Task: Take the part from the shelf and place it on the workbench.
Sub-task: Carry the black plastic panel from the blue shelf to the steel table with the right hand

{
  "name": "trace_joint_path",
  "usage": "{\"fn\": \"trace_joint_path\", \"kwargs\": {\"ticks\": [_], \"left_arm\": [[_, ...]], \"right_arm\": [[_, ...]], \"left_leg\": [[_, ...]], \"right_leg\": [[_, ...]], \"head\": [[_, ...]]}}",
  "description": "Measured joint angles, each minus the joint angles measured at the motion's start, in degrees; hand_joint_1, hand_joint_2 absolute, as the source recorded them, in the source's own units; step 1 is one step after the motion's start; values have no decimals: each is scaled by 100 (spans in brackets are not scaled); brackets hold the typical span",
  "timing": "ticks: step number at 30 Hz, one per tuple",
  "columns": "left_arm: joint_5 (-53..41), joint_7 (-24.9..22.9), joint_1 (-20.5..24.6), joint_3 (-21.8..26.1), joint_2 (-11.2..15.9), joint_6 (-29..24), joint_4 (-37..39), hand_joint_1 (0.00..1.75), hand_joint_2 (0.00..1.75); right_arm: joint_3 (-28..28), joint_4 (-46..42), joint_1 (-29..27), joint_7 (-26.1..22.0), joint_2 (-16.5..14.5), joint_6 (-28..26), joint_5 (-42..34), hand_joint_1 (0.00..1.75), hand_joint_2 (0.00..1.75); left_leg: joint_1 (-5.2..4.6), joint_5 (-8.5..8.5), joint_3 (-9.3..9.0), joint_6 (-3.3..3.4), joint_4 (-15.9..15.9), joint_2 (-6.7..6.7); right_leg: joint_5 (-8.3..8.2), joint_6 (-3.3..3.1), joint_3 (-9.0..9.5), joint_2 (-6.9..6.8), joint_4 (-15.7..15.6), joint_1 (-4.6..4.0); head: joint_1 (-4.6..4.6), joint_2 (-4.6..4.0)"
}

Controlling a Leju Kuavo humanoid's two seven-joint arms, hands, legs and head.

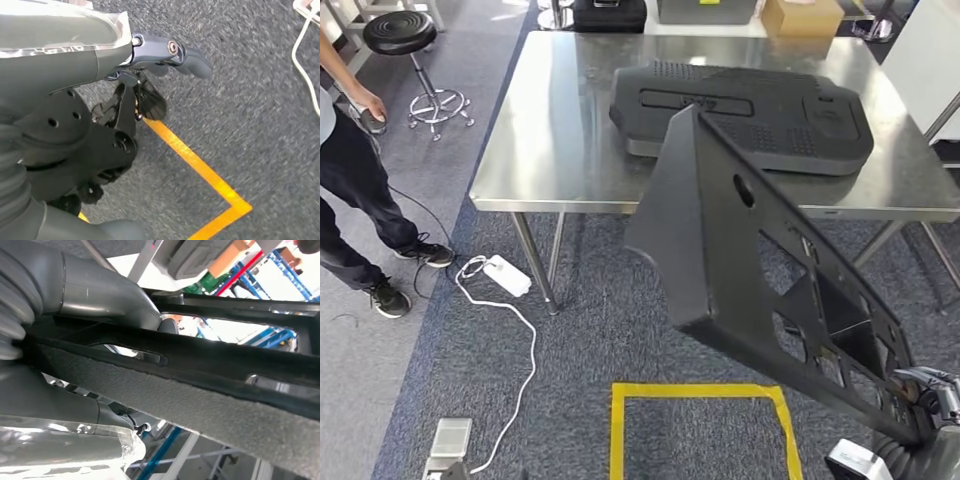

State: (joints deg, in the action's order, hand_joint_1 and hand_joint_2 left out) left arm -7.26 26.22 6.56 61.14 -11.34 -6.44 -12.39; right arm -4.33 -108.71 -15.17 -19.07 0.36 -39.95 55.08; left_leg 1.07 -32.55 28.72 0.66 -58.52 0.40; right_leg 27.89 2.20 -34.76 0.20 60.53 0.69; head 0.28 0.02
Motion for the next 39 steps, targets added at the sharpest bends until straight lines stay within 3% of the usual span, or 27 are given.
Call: {"fn": "trace_joint_path", "kwargs": {"ticks": [3, 5, 7, 9, 10, 11, 13, 14, 16, 19, 21, 23, 24, 25, 26, 28, 29, 33, 35, 38, 39], "left_arm": [[0, 5, 20, -3, -4, -1, 0, 0, 175], [3, 8, 21, -5, -3, 0, 0, 0, 175], [4, 8, 11, -5, -2, 1, 0, 0, 175], [4, 7, -7, -5, -2, 2, 0, 0, 175], [4, 7, -13, -5, -1, 2, 0, 0, 175], [4, 6, -15, -5, 0, 2, 0, 0, 175], [3, 5, -13, -5, 4, 2, 0, 0, 175], [0, 6, -8, -5, 6, 1, 0, 0, 175], [-3, 6, 1, -6, 8, 0, 0, 0, 175], [3, 6, -6, -7, 12, -2, 0, 0, 175], [4, 5, -2, -8, 8, 4, 0, 0, 175], [4, 5, 1, -8, 3, 8, 0, 0, 175], [4, 5, -4, -8, 2, 7, 0, 0, 175], [4, 5, -11, -8, 2, 6, 0, 0, 175], [4, 5, -16, -8, 1, 5, 0, 0, 175], [4, 5, -15, -8, 0, 3, 0, 0, 175], [2, 6, -9, -8, 0, 1, 0, 0, 175], [3, 3, 4, -8, -1, -3, 0, 0, 175], [4, 4, 10, -8, -1, -3, 0, 0, 175], [3, 3, 11, -9, 0, -3, 0, 0, 175], [3, 3, 4, -9, 0, -3, 0, 0, 175]], "right_arm": [[0, -4, -3, -2, 1, -1, -37, 175, 175], [-3, -12, 7, -4, -1, -2, -48, 175, 175], [-3, -15, 19, -7, -3, -2, -54, 175, 175], [-2, -14, 16, -8, -6, -2, -56, 175, 175], [-2, -14, 15, -8, -7, -2, -57, 175, 175], [-1, -14, 15, -8, -8, -2, -58, 175, 175], [2, -13, 20, -15, -9, -1, -62, 175, 175], [2, -12, 25, -29, -10, 0, -64, 175, 175], [2, -13, 36, -98, -17, 0, -70, 175, 175], [3, -29, 48, -214, -39, -1, -26, 175, 175], [3, -38, 71, -220, -45, -1, 61, 175, 175], [-1, -32, 81, -200, -48, 0, 149, 175, 175], [-4, -27, 78, -191, -49, -1, 183, 175, 175], [-8, -22, 77, -188, -49, 0, 211, 175, 175], [-12, -20, 78, -186, -50, 0, 231, 175, 175], [-15, -14, 82, -185, -51, 1, 255, 175, 175], [-14, -10, 85, -186, -54, 1, 258, 175, 175], [-18, -3, 70, -187, -63, 0, 265, 175, 175], [-22, -10, 80, -187, -71, -1, 266, 175, 175], [-25, -15, 89, -187, -88, -1, 266, 175, 175], [-25, -15, 86, -187, -94, 0, 267, 175, 175]], "left_leg": [[-7, -60, -6, -83, 10, 12], [-6, -222, 125, -110, -313, 8], [-7, -458, 556, -105, -1072, 4], [-11, -477, 964, -91, -1604, 3], [-16, -323, 1033, -76, -1573, 3], [-24, -75, 999, -50, -1330, 2], [-62, 369, 805, 20, -691, 0], [-87, 451, 713, 48, -448, -1], [-132, 407, 639, 78, -272, -3], [-102, 369, 509, 125, -133, -13], [-67, 347, 398, 155, -65, -14], [-57, 297, 334, 168, -50, -12], [-55, 263, 298, 166, -51, -13], [-53, 224, 250, 159, -51, -14], [-47, 181, 188, 145, -51, -16], [-34, 90, 60, 98, -43, -19], [-33, 56, 24, 68, -38, -19], [-38, -2, -47, -69, -53, -15], [-34, -94, 27, -104, -302, -14], [-36, -499, 623, -138, -1297, -15], [-39, -562, 821, -140, -1547, -15]], "right_leg": [[104, -144, 52, 14, -117, -2], [135, -215, 138, 12, -174, 17], [193, -272, 218, 7, -186, 4], [268, -297, 314, 20, -186, -17], [312, -298, 375, 34, -186, -24], [361, -290, 447, 49, -186, -29], [466, -250, 579, 70, -186, -38], [506, -218, 615, 76, -186, -37], [529, -149, 643, 83, -190, -25], [549, -72, 646, 68, -77, -5], [751, -20, 397, 50, 402, 3], [993, 26, -67, 44, 1099, 19], [1003, 40, -246, 41, 1300, 26], [897, 50, -337, 38, 1307, 30], [668, 55, -323, 34, 1096, 33], [165, 44, -142, 16, 406, 25], [58, 17, -68, 3, 131, 7], [41, -169, 13, 4, -90, -32], [66, -245, 104, 12, -132, -11], [141, -319, 191, 15, -152, -22], [174, -329, 225, 23, -151, -33]], "head": [[-5, 0], [-17, 0], [-27, 0], [-28, 0], [-28, 0], [-28, 0], [-21, 0], [-18, 0], [-13, 0], [-12, 0], [-3, 0], [0, 0], [0, 0], [0, 0], [0, 0], [2, 0], [6, 0], [-12, 0], [-17, 0], [-25, 0], [-25, 0]]}}
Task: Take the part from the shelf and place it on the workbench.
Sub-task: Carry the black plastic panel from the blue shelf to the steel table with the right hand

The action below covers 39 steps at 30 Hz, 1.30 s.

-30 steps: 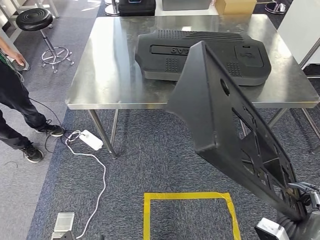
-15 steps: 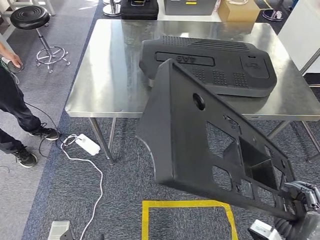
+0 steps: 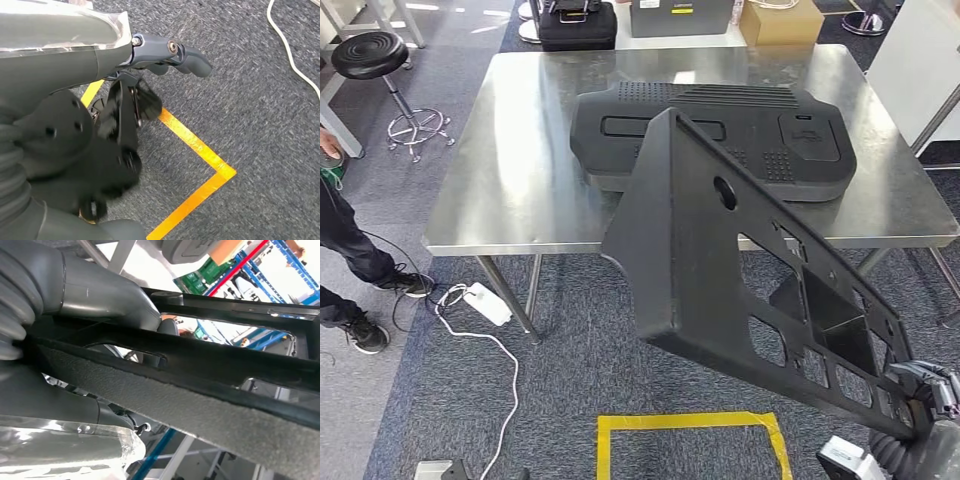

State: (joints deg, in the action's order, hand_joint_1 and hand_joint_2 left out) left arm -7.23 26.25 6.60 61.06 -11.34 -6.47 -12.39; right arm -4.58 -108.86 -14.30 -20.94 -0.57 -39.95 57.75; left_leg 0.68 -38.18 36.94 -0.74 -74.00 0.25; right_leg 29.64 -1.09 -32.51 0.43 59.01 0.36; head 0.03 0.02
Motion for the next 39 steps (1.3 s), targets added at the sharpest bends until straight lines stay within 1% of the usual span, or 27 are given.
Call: {"fn": "trace_joint_path", "kwargs": {"ticks": [1, 2, 4, 6, 8, 11, 12, 14, 15, 16, 17, 18, 19, 20, 21, 24, 26, 28, 30, 31, 32, 33, 34, 35, 36, 37, 39], "left_arm": [[1, 0, -9, 1, 0, -1, 0, 0, 175], [2, 0, -17, 1, 1, -3, 0, 0, 175], [2, 0, -20, 1, 3, -5, 0, 0, 175], [-5, 0, -12, 0, 10, -6, 0, 0, 175], [-5, 1, -12, -1, 20, -8, 0, 0, 175], [2, 3, -17, -1, 28, -9, 0, 0, 175], [2, 4, -13, -1, 27, -7, 0, 0, 175], [2, 4, -10, -1, 21, -3, 0, 0, 175], [2, 4, -15, -1, 19, -2, 0, 0, 175], [2, 3, -20, -1, 18, -3, 0, 0, 175], [2, 3, -26, -1, 17, -4, 0, 0, 175], [2, 3, -27, -1, 16, -4, 0, 0, 175], [2, 2, -28, -1, 15, -5, 0, 0, 175], [-1, 2, -23, -1, 15, -5, 0, 0, 175], [-3, 1, -14, -1, 14, -6, 0, 0, 175], [0, 0, -3, -1, 11, -7, 0, 0, 175], [2, 1, 3, -1, 11, -7, 0, 0, 175], [1, 1, 15, -2, 11, -4, 0, 0, 175], [1, -1, 5, -2, 11, -2, 0, 0, 175], [1, -1, -5, -2, 11, -2, 0, 0, 175], [2, -2, -15, -1, 12, -2, 0, 0, 175], [2, -2, -22, -1, 13, -1, 0, 0, 175], [2, -2, -28, -1, 13, 2, 0, 0, 175], [-2, -3, -28, -2, 15, 5, 0, 0, 175], [-7, -2, -24, -3, 16, 9, 0, 0, 175], [-7, -2, -25, -5, 18, 14, 0, 0, 175], [-5, 0, -22, -10, 25, 19, 0, 0, 175]], "right_arm": [[-1, 1, -1, 0, -3, 0, 1, 175, 175], [-2, 1, -2, 0, -4, 0, 1, 175, 175], [-4, 1, -1, 0, -7, 0, 2, 175, 175], [-5, 4, 2, 1, -12, 1, 1, 175, 175], [-6, 8, -1, 0, -19, 1, -1, 175, 175], [-5, 2, 4, -2, -23, -1, 2, 175, 175], [-5, 1, 11, -2, -23, -2, 2, 175, 175], [-4, 1, 12, -2, -23, -1, 2, 175, 175], [-4, 2, 6, -2, -23, -1, 2, 175, 175], [-4, 2, 0, -1, -23, 0, 2, 175, 175], [-5, 3, -1, -1, -23, 0, 2, 175, 175], [-5, 3, -2, -1, -23, 0, 2, 175, 175], [-4, 5, -1, -1, -23, 0, 2, 175, 175], [-4, 11, 1, -2, -23, 1, 2, 175, 175], [-4, 18, 1, -2, -23, 1, 1, 175, 175], [-7, 28, -15, 0, -23, 1, 0, 175, 175], [-12, 23, -14, 0, -24, -1, 1, 175, 175], [-14, 17, -3, -2, -26, -2, 2, 175, 175], [-14, 16, 4, -10, -28, -1, -11, 175, 175], [-14, 16, 5, -19, -28, -1, -23, 175, 175], [-14, 16, 10, -27, -28, 0, -39, 175, 175], [-14, 16, 19, -33, -28, 0, -54, 175, 175], [-15, 16, 28, -35, -28, 0, -63, 175, 175], [-15, 19, 41, -34, -28, 1, -71, 175, 175], [-16, 20, 52, -34, -28, 1, -78, 175, 175], [-16, 22, 61, -30, -28, 1, -87, 175, 175], [-16, 21, 81, -23, -28, 0, -99, 175, 175]], "left_leg": [[-5, 52, 118, 9, -69, 0], [-12, 231, 131, 30, 75, 0], [-43, 750, -32, 113, 720, 1], [-102, 989, -161, 197, 1214, 3], [-151, 967, -196, 253, 1359, 5], [-111, 977, -357, 326, 1476, 1], [-89, 967, -412, 341, 1504, -1], [-72, 912, -478, 353, 1515, -1], [-68, 877, -512, 348, 1515, -1], [-63, 838, -554, 340, 1514, -1], [-54, 795, -609, 326, 1514, -3], [-42, 745, -678, 304, 1514, -5], [-28, 695, -745, 276, 1520, -7], [-19, 655, -797, 246, 1526, -9], [-16, 625, -817, 211, 1533, -10], [-23, 595, -831, 120, 1537, -7], [-18, 525, -794, 81, 1376, -4], [-16, 305, -502, 54, 814, -5], [-18, 67, -29, 44, 88, -5], [-19, 70, 144, 47, -101, -5], [-20, 198, 227, 57, -85, -5], [-21, 438, 213, 74, 139, -5], [-25, 741, 143, 100, 493, -5], [-39, 960, 81, 124, 799, -3], [-60, 1086, 29, 145, 1060, -1], [-83, 1137, 9, 162, 1205, 0], [-117, 1094, -15, 197, 1310, -3]], "right_leg": [[37, -4, 45, 10, 0, -11], [78, -3, 102, 21, 0, -21], [171, 12, 238, 31, -6, -34], [245, 62, 315, 31, -15, -26], [262, 143, 346, 29, -2, -8], [344, 234, 325, 18, 197, 3], [449, 267, 212, 13, 423, 9], [719, 341, -201, 1, 1099, 32], [795, 367, -411, -5, 1378, 47], [767, 387, -550, -10, 1498, 59], [609, 398, -585, -14, 1397, 67], [337, 409, -517, -16, 1086, 72], [82, 412, -413, -16, 738, 71], [-88, 398, -321, -20, 422, 55], [-173, 356, -262, -20, 213, 35], [-125, 181, -229, -15, 76, 1], [-101, 106, -146, -11, 34, 19], [-57, 46, -57, -13, 6, 26], [10, 11, 12, -10, 5, 17], [50, 5, 60, -2, 5, 13], [94, 6, 121, 9, 6, 9], [143, 15, 194, 20, 5, 7], [197, 30, 263, 27, 1, 7], [245, 51, 323, 30, 3, 6], [284, 79, 350, 32, 5, 9], [315, 113, 361, 33, 2, 14], [356, 186, 383, 35, -34, 26]], "head": [[1, 0], [0, 0], [6, 0], [17, 0], [22, 0], [19, 0], [21, 0], [28, 0], [30, 0], [30, 0], [29, 0], [29, 0], [29, 0], [31, 0], [33, 0], [26, 0], [19, 0], [13, 0], [10, 0], [10, 0], [10, 0], [10, 0], [10, 0], [19, 0], [20, 0], [26, 0], [25, 0]]}}
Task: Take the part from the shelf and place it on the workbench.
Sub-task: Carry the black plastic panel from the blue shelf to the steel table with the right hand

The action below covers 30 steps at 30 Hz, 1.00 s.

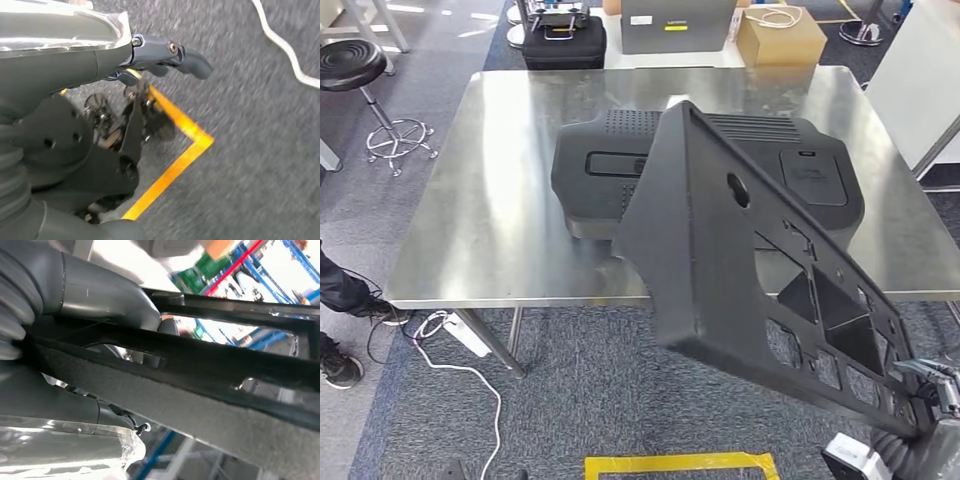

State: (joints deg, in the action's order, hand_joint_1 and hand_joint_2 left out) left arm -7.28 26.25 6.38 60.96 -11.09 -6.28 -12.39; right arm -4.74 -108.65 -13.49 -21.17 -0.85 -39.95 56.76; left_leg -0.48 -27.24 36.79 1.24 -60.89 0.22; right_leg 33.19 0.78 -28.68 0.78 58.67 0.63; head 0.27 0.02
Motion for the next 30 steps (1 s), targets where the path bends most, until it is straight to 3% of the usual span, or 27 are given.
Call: {"fn": "trace_joint_path", "kwargs": {"ticks": [2, 3, 4, 6, 7, 8, 9, 11, 12, 15, 18, 19, 21, 22, 23, 24, 26, 27, 28, 30], "left_arm": [[5, 2, -2, -6, 5, 9, 0, 0, 175], [6, 2, 2, -9, 6, 13, 0, 0, 175], [7, 2, 5, -11, 4, 17, 0, 0, 175], [6, 1, 10, -14, 3, 19, 0, 0, 175], [6, -1, 7, -15, 2, 19, 0, 0, 175], [6, -2, 3, -15, 3, 19, 0, 0, 175], [7, -3, -3, -15, 3, 17, 0, 0, 175], [7, -5, -4, -16, 1, 16, 0, 0, 175], [4, -4, 3, -17, -1, 15, 0, 0, 175], [2, -2, 22, -20, -2, 14, 0, 0, 175], [7, 0, 32, -21, -3, 14, 0, 0, 175], [7, 1, 34, -22, -3, 14, 0, 0, 175], [7, 2, 23, -22, -2, 14, 0, 0, 175], [7, 2, 14, -22, -2, 14, 0, 0, 175], [7, 1, 6, -22, -1, 14, 0, 0, 175], [7, 1, 2, -22, -1, 14, 0, 0, 175], [7, -1, -1, -22, 2, 14, 0, 0, 175], [5, -2, 1, -22, 2, 14, 1, 0, 175], [3, -4, 5, -22, 2, 14, 2, 0, 175], [2, -4, 11, -23, 1, 13, 4, 0, 175]], "right_arm": [[1, -10, 20, 5, 3, -1, -1, 175, 175], [1, -16, 30, 6, 5, -2, -1, 175, 175], [2, -21, 34, 9, 9, -2, -1, 175, 175], [3, -23, 36, 16, 14, -2, -2, 175, 175], [4, -22, 34, 24, 16, -2, -2, 175, 175], [4, -21, 33, 31, 19, -1, -2, 175, 175], [5, -21, 33, 39, 21, -1, -2, 175, 175], [8, -20, 36, 54, 26, 1, 0, 175, 175], [9, -22, 35, 62, 28, 0, 2, 175, 175], [12, -30, 39, 80, 31, -1, 6, 175, 175], [7, -39, 43, 86, 31, -1, 8, 175, 175], [7, -42, 48, 86, 31, -1, 8, 175, 175], [7, -43, 56, 86, 31, -1, 8, 175, 175], [7, -42, 54, 87, 31, 0, 7, 175, 175], [7, -40, 51, 87, 31, 0, 7, 175, 175], [6, -39, 50, 88, 31, 0, 7, 175, 175], [6, -37, 48, 89, 31, 0, 8, 175, 175], [6, -37, 51, 90, 31, 0, 7, 175, 175], [6, -37, 54, 92, 31, -1, 7, 175, 175], [9, -37, 60, 97, 30, -1, 5, 175, 175]], "left_leg": [[19, -7, -77, 56, 65, -5], [36, -17, -132, 83, 104, -5], [48, -38, -185, 106, 129, -4], [52, -103, -268, 131, 141, -3], [53, -143, -311, 133, 140, -5], [53, -185, -364, 131, 140, -9], [53, -232, -432, 125, 140, -15], [48, -329, -569, 96, 147, -26], [44, -369, -614, 69, 150, -33], [42, -423, -635, -19, 176, -41], [53, -564, -584, -89, 19, -38], [59, -686, -461, -108, -233, -39], [75, -945, -33, -142, -980, -40], [87, -992, 165, -159, -1275, -40], [100, -935, 287, -174, -1398, -40], [116, -761, 303, -185, -1298, -39], [149, -280, 101, -202, -664, -37], [156, -121, -20, -201, -356, -38], [151, -66, -103, -179, -156, -40], [119, -123, -156, -106, -42, -45]], "right_leg": [[75, 69, 24, -16, 49, 12], [159, 101, -42, -26, 217, 15], [278, 129, -189, -36, 507, 22], [505, 175, -656, -44, 1262, 32], [510, 189, -864, -45, 1518, 35], [401, 197, -984, -46, 1581, 37], [168, 195, -993, -46, 1406, 37], [-366, 161, -801, -46, 710, 24], [-521, 128, -694, -46, 416, 8], [-488, 13, -583, -44, 133, -39], [-464, -81, -491, -50, 10, 1], [-454, -111, -450, -59, -19, 16], [-407, -148, -394, -70, -28, 13], [-378, -153, -362, -69, -28, 13], [-345, -149, -322, -63, -28, 14], [-306, -137, -270, -54, -27, 19], [-210, -85, -144, -39, -26, 32], [-160, -44, -96, -34, -11, 26], [-123, -6, -73, -31, -1, 21], [-91, 57, -63, -27, -4, 15]], "head": [[3, 0], [6, 0], [8, 0], [11, 0], [12, 0], [12, 0], [12, 0], [12, 0], [11, 0], [6, 0], [2, 0], [-2, 0], [-3, 0], [-3, 0], [-3, 0], [-4, 0], [-3, 0], [-1, 0], [1, 0], [3, 0]]}}
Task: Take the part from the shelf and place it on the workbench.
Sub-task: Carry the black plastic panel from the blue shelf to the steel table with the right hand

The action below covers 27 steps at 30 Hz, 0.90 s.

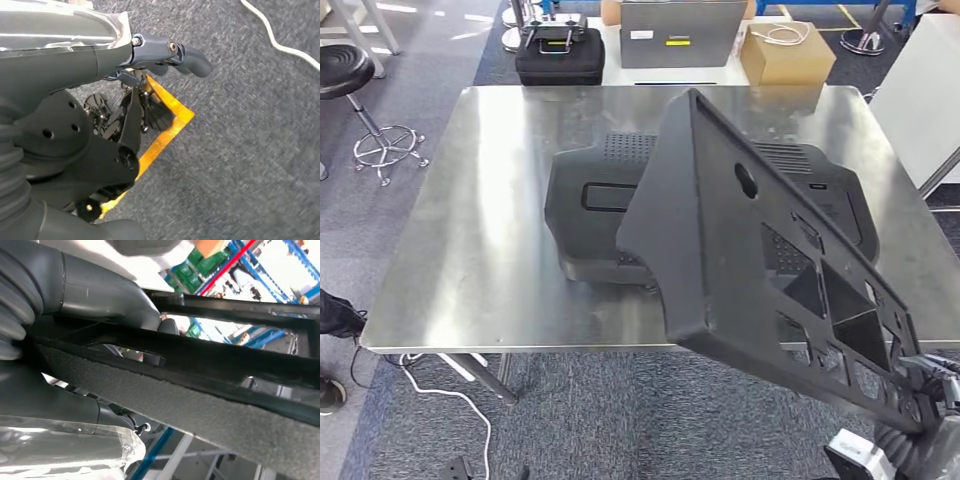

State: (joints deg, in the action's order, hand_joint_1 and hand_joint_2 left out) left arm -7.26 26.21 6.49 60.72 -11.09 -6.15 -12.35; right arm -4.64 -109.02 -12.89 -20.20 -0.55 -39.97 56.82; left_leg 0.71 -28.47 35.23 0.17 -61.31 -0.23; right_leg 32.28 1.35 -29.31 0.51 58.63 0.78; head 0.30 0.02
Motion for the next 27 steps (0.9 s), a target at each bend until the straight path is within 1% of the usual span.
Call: {"fn": "trace_joint_path", "kwargs": {"ticks": [1, 2, 3, 4, 5, 6, 7, 8, 9, 10, 11, 12, 13, 14, 16, 18, 19, 20, 21, 22, 23, 24, 25, 26, 27], "left_arm": [[2, 0, -2, -1, 1, -1, 0, 0, 175], [3, 3, -4, -1, 1, -2, 0, 0, 175], [4, 4, -2, -1, 2, -1, 0, 0, 175], [4, 6, 3, -1, 2, 3, 0, 0, 175], [4, 8, 8, -1, 2, 8, 0, 0, 175], [3, 9, 11, -1, 2, 13, 0, 0, 175], [3, 10, 10, -1, 2, 14, 0, 0, 175], [3, 10, 6, -1, 2, 12, 0, 0, 175], [4, 10, 0, 0, 2, 8, 0, 0, 175], [5, 10, -4, 0, 2, 4, 0, 0, 175], [5, 10, -6, 0, 1, 2, 0, 0, 175], [5, 10, -5, 0, -4, -1, 0, 0, 175], [3, 10, -3, -1, -10, -2, 0, 0, 175], [3, 8, -1, -1, -17, -4, 0, 0, 175], [2, 6, 5, -1, -31, -8, 0, 0, 175], [4, 9, 18, -1, -31, -16, 0, 0, 175], [4, 11, 23, -1, -28, -22, 0, 0, 175], [4, 12, 24, -1, -26, -28, 0, 0, 175], [4, 12, 21, -1, -26, -32, 0, 0, 175], [4, 11, 15, -1, -26, -36, 0, 0, 175], [4, 10, 8, -1, -24, -39, 0, 0, 175], [4, 10, 2, -1, -22, -42, 0, 0, 175], [4, 10, -1, -1, -19, -45, 0, 0, 175], [4, 10, 0, -1, -15, -46, 0, 0, 175], [4, 9, 3, -1, -13, -47, 0, 0, 175]], "right_arm": [[2, -1, 0, 1, 1, -1, -1, 175, 175], [4, -2, 1, 1, 2, -1, -2, 175, 175], [6, -3, 4, -1, 3, -1, -3, 175, 175], [7, -4, 7, -2, 5, -1, -5, 175, 175], [8, -5, 9, -4, 6, -1, -8, 175, 175], [9, -4, 10, -5, 7, -1, -11, 175, 175], [10, -2, 8, -5, 7, -1, -16, 175, 175], [10, -1, 5, -4, 7, -1, -20, 175, 175], [10, 1, 5, -4, 8, -1, -23, 175, 175], [10, 2, 6, -5, 8, -1, -25, 175, 175], [11, 2, 7, -5, 9, -1, -25, 175, 175], [12, 2, 10, -6, 12, 0, -25, 175, 175], [14, 1, 13, -6, 15, 1, -25, 175, 175], [14, -1, 17, -6, 19, 1, -25, 175, 175], [14, -7, 20, -6, 25, 1, -25, 175, 175], [13, -11, 19, -7, 28, 0, -25, 175, 175], [12, -14, 24, -8, 29, -1, -25, 175, 175], [11, -14, 29, -9, 29, -1, -25, 175, 175], [10, -14, 35, -10, 29, 0, -25, 175, 175], [10, -13, 37, -10, 29, 0, -25, 175, 175], [10, -13, 35, -10, 29, 1, -24, 175, 175], [9, -12, 33, -10, 29, 1, -24, 175, 175], [9, -11, 31, -10, 29, 1, -24, 175, 175], [8, -11, 29, -10, 29, 1, -24, 175, 175], [8, -10, 29, -10, 29, 1, -25, 175, 175]], "left_leg": [[-2, -26, -11, 46, 18, -2], [3, -36, -31, 79, 37, -2], [13, -46, -55, 112, 54, -1], [22, -58, -84, 144, 70, 0], [18, -77, -106, 171, 75, 2], [11, -98, -127, 194, 76, 2], [2, -121, -150, 210, 76, 2], [-9, -146, -181, 219, 76, 0], [-19, -176, -222, 223, 76, -6], [-26, -209, -274, 222, 77, -13], [-28, -245, -323, 213, 80, -20], [-34, -278, -361, 197, 84, -26], [-30, -299, -379, 173, 91, -30], [-25, -311, -380, 146, 100, -30], [-18, -318, -389, 87, 140, -23], [-31, -386, -397, 41, 99, -15], [-35, -479, -331, 20, -60, -13], [-29, -607, -192, 4, -336, -13], [-21, -741, 2, -16, -684, -12], [-12, -839, 212, -38, -1026, -12], [-3, -856, 368, -57, -1246, -11], [7, -766, 439, -74, -1282, -10], [19, -582, 415, -90, -1126, -9], [35, -323, 297, -103, -789, -7], [40, -125, 165, -114, -458, -4]], "right_leg": [[15, 27, 7, -1, -17, 10], [46, 54, 11, -9, 4, 17], [114, 82, -29, -16, 111, 22], [230, 104, -141, -22, 346, 24], [369, 117, -326, -27, 696, 24], [507, 126, -569, -27, 1113, 24], [584, 128, -803, -27, 1471, 24], [555, 121, -966, -26, 1664, 23], [402, 103, -1026, -26, 1627, 17], [148, 73, -972, -25, 1357, 2], [-124, 34, -858, -24, 971, -22], [-331, -13, -739, -24, 623, -55], [-442, -59, -649, -23, 368, -86], [-459, -99, -605, -22, 243, -113], [-411, -159, -569, -19, 146, -133], [-413, -186, -478, -30, 9, -100], [-419, -194, -423, -36, -56, -77], [-418, -204, -379, -44, -92, -60], [-404, -215, -352, -46, -104, -54], [-385, -221, -333, -46, -104, -52], [-363, -223, -307, -44, -103, -50], [-336, -215, -274, -38, -101, -44], [-304, -200, -230, -31, -99, -36], [-264, -175, -178, -26, -95, -26], [-220, -139, -133, -21, -87, -23]], "head": [[-2, 0], [0, 0], [1, 0], [3, 0], [7, 0], [7, 0], [8, 0], [8, 0], [8, 0], [8, 0], [8, 0], [7, 0], [7, 0], [5, 0], [3, 0], [-7, 0], [-15, 0], [-23, 0], [-30, 0], [-31, 0], [-32, 0], [-32, 0], [-33, 0], [-33, 0], [-32, 0]]}}
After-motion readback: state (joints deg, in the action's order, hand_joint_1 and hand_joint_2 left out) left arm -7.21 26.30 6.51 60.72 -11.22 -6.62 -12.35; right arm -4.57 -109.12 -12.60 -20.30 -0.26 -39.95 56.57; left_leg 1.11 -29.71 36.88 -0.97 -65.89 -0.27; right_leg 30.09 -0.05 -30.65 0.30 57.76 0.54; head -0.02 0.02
